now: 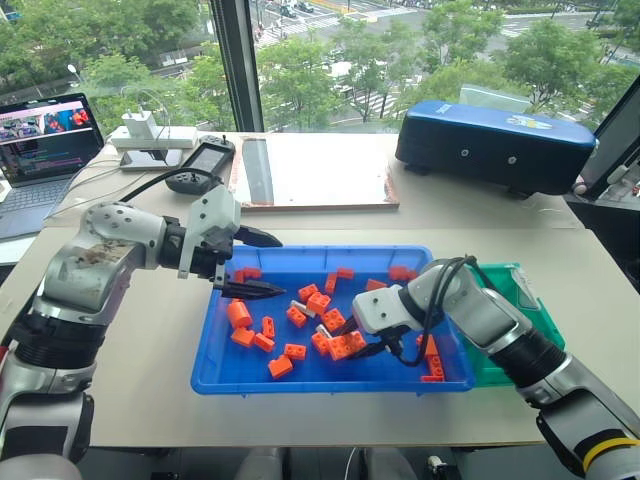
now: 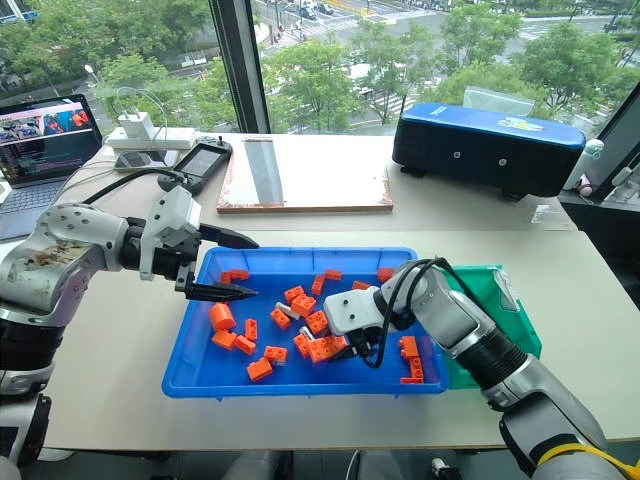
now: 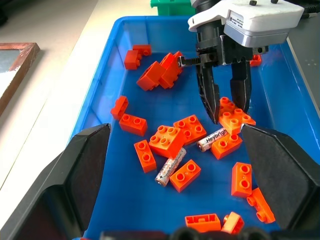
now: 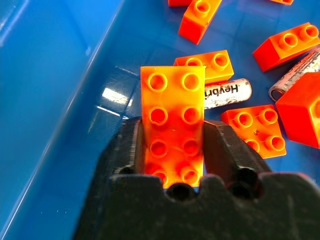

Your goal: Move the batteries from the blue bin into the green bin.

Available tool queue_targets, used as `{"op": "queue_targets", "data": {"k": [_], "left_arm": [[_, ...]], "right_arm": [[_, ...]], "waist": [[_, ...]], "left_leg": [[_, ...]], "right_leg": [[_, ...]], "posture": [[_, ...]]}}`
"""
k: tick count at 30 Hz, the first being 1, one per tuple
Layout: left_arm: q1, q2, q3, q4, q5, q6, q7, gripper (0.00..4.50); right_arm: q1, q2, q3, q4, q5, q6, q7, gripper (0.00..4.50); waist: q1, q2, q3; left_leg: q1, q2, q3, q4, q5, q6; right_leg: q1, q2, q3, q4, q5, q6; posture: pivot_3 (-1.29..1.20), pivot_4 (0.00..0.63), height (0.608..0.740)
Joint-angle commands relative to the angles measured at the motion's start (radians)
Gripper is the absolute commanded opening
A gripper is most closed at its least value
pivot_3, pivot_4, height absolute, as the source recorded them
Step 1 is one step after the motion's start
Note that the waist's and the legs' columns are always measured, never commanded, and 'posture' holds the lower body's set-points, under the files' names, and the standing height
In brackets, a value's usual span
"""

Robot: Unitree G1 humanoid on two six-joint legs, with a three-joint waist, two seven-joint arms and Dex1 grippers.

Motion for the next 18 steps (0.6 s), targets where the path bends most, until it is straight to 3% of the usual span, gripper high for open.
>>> {"op": "queue_targets", "data": {"k": [1, 8, 16, 17, 18], "left_arm": [[-0.024, -0.002, 0.016, -0.007, -0.011, -0.010, -0.002, 4.50], [-0.036, -0.013, 0.007, 0.013, 0.008, -0.038, -0.002, 4.50], [-0.038, -0.022, -0.001, 0.019, 0.013, -0.047, -0.008, 4.50], [-0.039, -0.023, -0.001, 0.019, 0.013, -0.047, -0.009, 4.50], [-0.038, -0.023, -0.002, 0.017, 0.014, -0.047, -0.009, 4.50]], "right_arm": [[-0.012, -0.039, -0.087, -0.097, 0.035, 0.029, 0.013, 1.35], [-0.077, -0.118, -0.201, -0.052, 0.013, 0.142, -0.031, 1.35], [-0.145, -0.115, -0.215, 0.164, -0.120, 0.071, -0.164, 1.35], [-0.146, -0.111, -0.215, 0.168, -0.124, 0.072, -0.166, 2.35], [-0.146, -0.110, -0.216, 0.167, -0.127, 0.071, -0.164, 2.44]], "waist": [[0.001, 0.000, 0.000], [0.002, 0.000, 0.000], [0.001, 0.000, 0.000], [0.000, 0.000, 0.000], [-0.001, 0.000, 0.000]], "left_leg": [[0.000, 0.000, 0.000, 0.000, 0.000, 0.000], [0.000, 0.000, 0.000, 0.000, 0.000, 0.000], [0.000, 0.000, 0.000, 0.000, 0.000, 0.000], [0.000, 0.000, 0.000, 0.000, 0.000, 0.000], [0.000, 0.000, 0.000, 0.000, 0.000, 0.000]], "right_leg": [[0.000, 0.000, 0.000, 0.000, 0.000, 0.000], [0.000, 0.000, 0.000, 0.000, 0.000, 0.000], [0.000, 0.000, 0.000, 0.000, 0.000, 0.000], [0.000, 0.000, 0.000, 0.000, 0.000, 0.000], [0.000, 0.000, 0.000, 0.000, 0.000, 0.000]], "posture": [[0.00, 0.150, 0.732], [0.00, 0.150, 0.732], [0.00, 0.150, 0.732], [0.00, 0.150, 0.732], [0.00, 0.150, 0.732]]}}
